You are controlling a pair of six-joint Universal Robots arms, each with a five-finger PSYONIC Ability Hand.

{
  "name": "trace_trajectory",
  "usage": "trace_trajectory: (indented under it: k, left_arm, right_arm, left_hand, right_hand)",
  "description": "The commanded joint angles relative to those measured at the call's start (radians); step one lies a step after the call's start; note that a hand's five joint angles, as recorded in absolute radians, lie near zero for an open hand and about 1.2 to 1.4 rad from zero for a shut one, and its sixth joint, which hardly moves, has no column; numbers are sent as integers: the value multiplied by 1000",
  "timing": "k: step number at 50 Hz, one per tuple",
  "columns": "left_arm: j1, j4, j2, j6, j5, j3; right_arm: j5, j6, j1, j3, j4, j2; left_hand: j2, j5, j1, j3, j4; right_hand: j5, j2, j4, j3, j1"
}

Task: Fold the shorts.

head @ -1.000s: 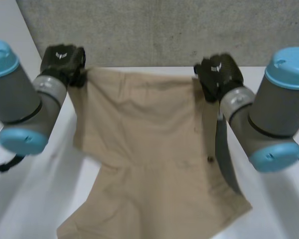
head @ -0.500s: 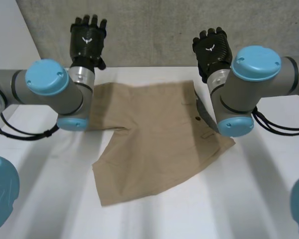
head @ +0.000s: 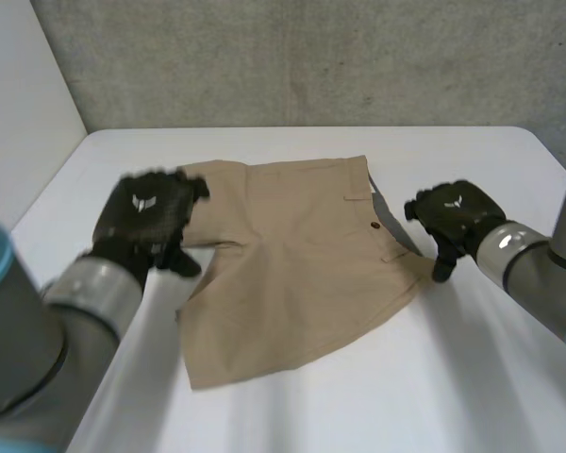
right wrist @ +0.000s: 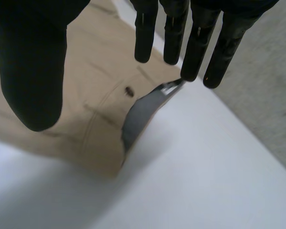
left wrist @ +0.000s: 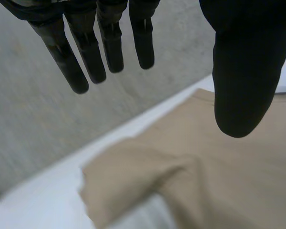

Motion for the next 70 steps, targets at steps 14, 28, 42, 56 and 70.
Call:
trace_trajectory:
  k: [14, 28, 42, 56, 70]
  left_arm:
    - [-97, -220, -18, -271, -2, -191]
    - [-95, -175, -93, -256, -11, -183]
    - [-90, -85, -214, -253, -80, -149]
    - [-89, 0, -295, -253, -115, -102]
    - [-87, 58, -352, -135, -117, -94]
  right_arm:
    - [-262, -137, -127, 14, -78, 196]
    - [-250, -138, -120, -28, -165, 279]
    - [-236, -121, -114, -46, -155, 277]
    - [-235, -49, -84, 26, -129, 181]
    - [-183, -8, -86, 28, -129, 156]
  left_hand:
    - [224, 219, 214, 225, 222]
    - [221, 217, 211, 222, 219]
    - [221, 217, 211, 222, 219]
    - [382, 378, 373, 383, 381]
    - [482, 478, 473, 483, 481]
  right_hand:
    - [363, 363, 355, 353, 411]
    - [477, 477, 470, 468, 526]
    - [993, 993, 986, 984, 1042]
    - [993, 993, 986, 984, 1042]
    - [993, 993, 986, 984, 1042]
